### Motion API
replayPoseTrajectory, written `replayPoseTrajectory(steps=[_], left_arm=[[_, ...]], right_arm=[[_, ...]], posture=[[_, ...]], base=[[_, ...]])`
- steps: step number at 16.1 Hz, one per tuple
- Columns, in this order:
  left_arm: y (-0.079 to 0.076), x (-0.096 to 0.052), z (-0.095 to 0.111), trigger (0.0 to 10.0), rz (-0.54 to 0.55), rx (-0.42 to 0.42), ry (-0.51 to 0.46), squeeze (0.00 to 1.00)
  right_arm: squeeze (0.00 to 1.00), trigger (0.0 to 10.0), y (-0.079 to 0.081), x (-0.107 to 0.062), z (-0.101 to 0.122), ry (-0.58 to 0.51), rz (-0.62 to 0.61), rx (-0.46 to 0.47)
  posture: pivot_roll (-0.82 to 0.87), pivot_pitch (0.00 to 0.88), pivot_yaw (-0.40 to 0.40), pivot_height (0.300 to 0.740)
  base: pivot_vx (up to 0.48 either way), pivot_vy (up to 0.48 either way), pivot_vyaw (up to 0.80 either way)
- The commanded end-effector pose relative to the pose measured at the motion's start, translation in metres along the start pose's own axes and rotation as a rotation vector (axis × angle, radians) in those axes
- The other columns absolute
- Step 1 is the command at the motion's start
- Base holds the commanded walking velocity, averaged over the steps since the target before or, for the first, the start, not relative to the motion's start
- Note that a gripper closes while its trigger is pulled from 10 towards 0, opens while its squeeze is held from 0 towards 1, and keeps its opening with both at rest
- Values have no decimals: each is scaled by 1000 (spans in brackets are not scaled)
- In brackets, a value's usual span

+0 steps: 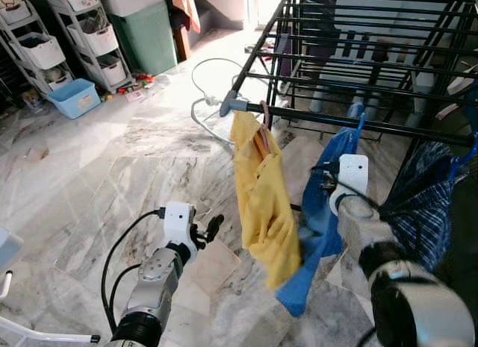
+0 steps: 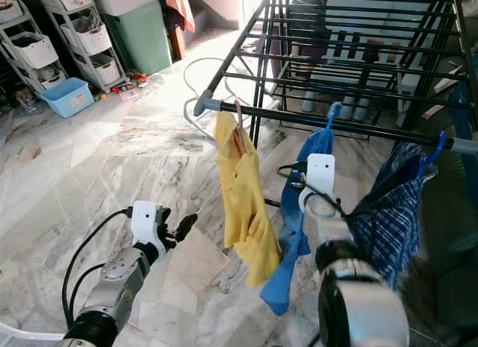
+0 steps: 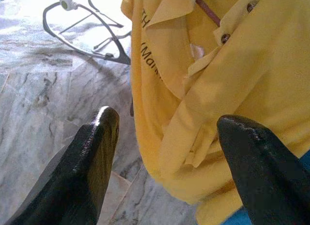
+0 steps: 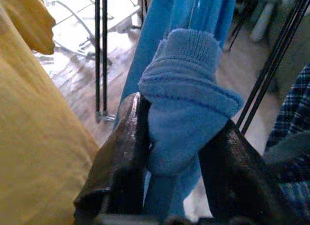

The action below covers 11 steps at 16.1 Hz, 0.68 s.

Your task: Hang hanger

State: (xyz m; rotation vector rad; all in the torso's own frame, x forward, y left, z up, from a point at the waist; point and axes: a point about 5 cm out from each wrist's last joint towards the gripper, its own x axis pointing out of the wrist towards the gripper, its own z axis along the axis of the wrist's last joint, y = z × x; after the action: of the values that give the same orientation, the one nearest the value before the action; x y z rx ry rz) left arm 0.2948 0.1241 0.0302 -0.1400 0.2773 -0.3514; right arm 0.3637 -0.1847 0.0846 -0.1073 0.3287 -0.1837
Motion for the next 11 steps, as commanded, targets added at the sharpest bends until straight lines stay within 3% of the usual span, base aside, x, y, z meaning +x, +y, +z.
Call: replayPoseTrajectory(steps=[1,8,11], left_arm=[[3,2,1,10000,9,18,15,0],[-1,6,-4,10000,61,68,43,0],[3,6,-1,10000,97,59,38,0]], right_arm=[[1000,10000,4,-2,3,-45,2,-18],[1000,10000,-12,-20,-14,-174,-114,-52],[1000,10000,-15,-33,-17,-226,-91,-67]], posture=[[-222,25,72,740],[-253,0,58,740],[-268,0,49,740]], base=[[0,0,0],[0,0,0],[0,0,0]])
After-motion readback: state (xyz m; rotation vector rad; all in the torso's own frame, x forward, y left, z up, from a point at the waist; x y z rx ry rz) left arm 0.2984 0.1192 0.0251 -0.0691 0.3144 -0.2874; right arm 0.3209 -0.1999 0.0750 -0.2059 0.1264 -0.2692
